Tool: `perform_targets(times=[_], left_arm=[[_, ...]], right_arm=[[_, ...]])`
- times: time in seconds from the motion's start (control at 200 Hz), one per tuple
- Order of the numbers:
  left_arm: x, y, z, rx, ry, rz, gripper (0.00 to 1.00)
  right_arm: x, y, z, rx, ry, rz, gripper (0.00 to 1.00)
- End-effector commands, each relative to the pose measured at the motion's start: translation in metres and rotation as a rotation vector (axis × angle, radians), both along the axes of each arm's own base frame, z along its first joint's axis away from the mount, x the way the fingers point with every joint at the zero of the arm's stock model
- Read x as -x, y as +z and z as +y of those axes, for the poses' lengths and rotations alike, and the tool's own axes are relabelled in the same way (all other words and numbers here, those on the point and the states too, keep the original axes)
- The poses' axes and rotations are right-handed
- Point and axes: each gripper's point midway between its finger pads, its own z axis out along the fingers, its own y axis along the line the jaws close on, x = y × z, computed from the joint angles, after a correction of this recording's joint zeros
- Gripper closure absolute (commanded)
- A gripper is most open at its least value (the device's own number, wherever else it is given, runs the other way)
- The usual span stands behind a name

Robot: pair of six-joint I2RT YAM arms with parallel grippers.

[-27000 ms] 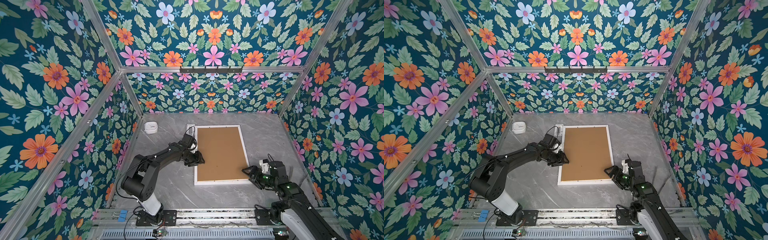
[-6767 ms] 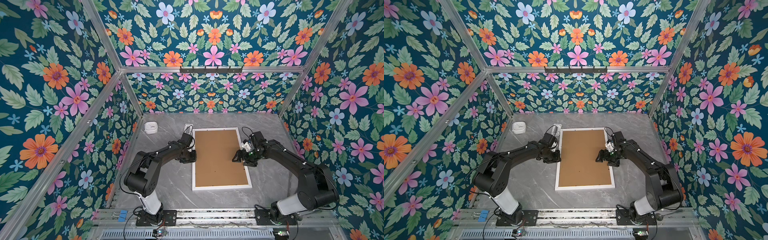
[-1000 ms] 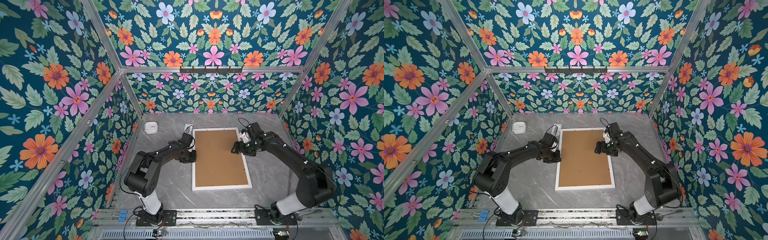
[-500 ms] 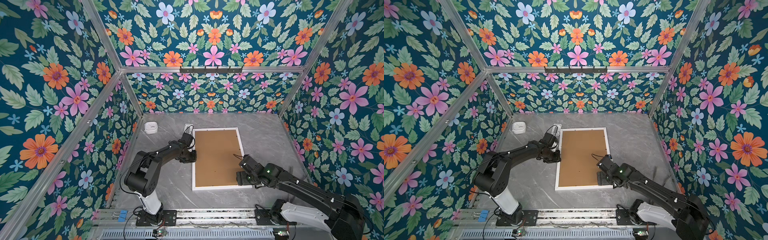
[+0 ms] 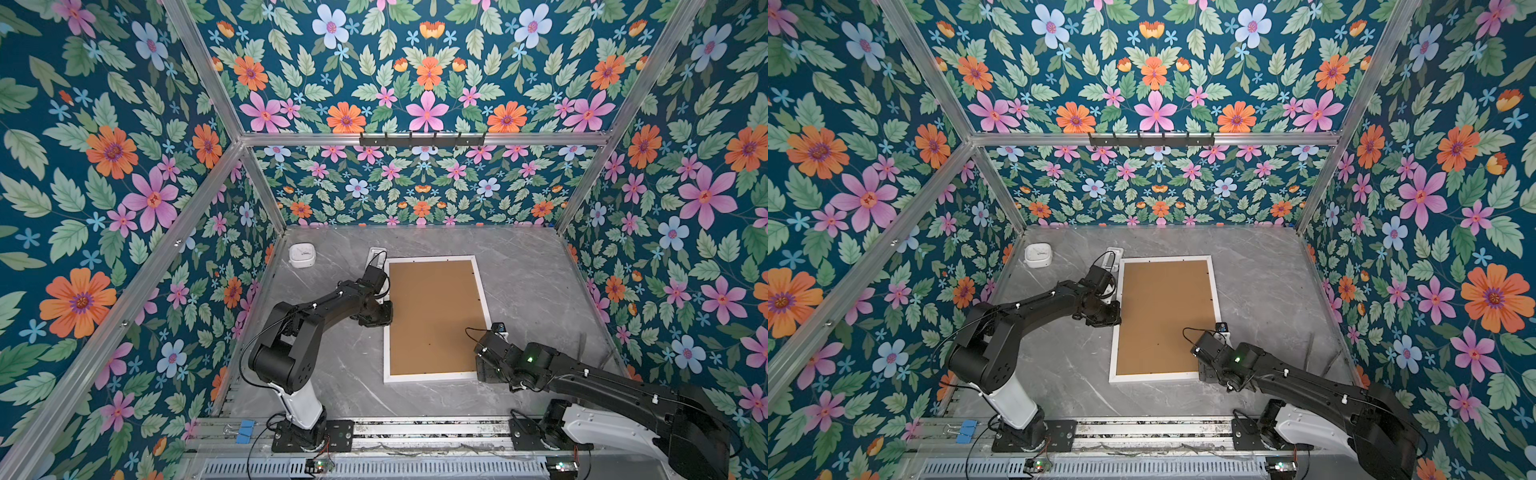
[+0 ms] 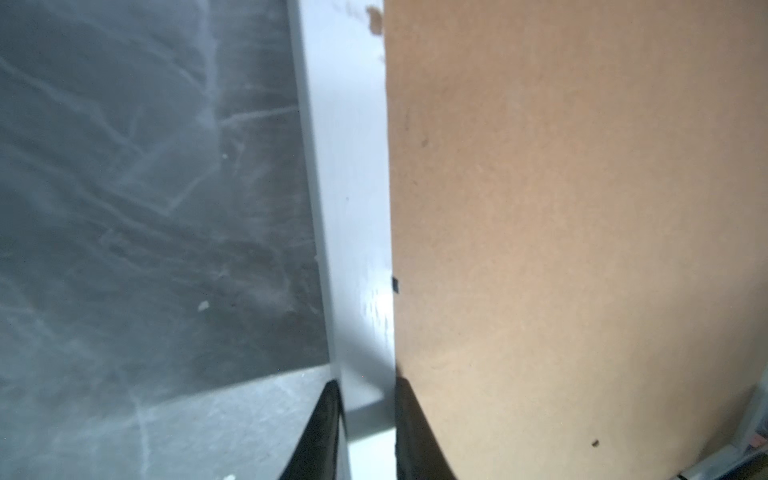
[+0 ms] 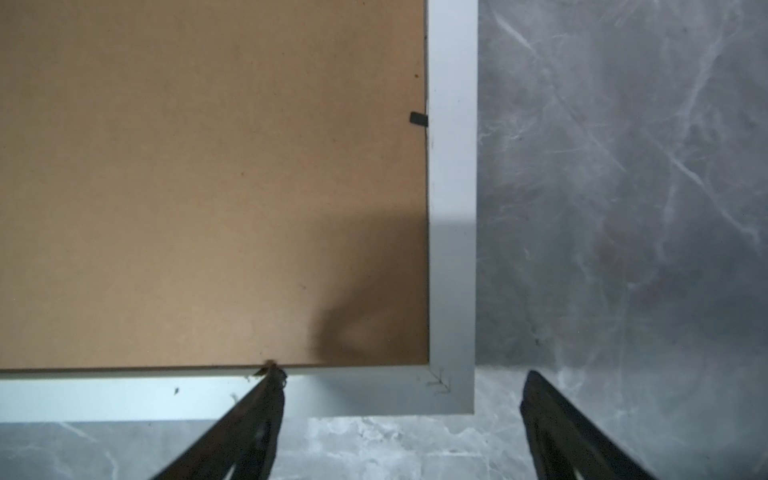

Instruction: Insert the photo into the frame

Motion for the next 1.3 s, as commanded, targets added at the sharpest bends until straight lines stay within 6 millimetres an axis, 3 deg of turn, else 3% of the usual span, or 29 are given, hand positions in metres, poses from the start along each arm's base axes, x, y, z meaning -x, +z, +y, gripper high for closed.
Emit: perform_targets(times=[0.0,0.58,0.975,1.295], left_arm=[[0.02,-0.011,0.016,-0.078,-0.009,0.08,0.77],[0.021,-0.014,0.016,-0.077,-0.008,0.084,0.77],[0.023,-0.014,0.017,-0.078,-0.017,0.087,0.77],[0.026,-0.016,0.02,-0.092,-0.024,0.088,0.77]], right_arm=[[-0.001,0.0,0.01,-0.048,0.01,-0.006,0.11],[0.003,-0.015,0.004,-0.02,-0.018,0.013,0.11],[-0.008,-0.018,-0.003,0.021,-0.076,-0.037,0.1],[-0.017,-0.019,0.004,0.032,-0.092,-0.025,0.1]])
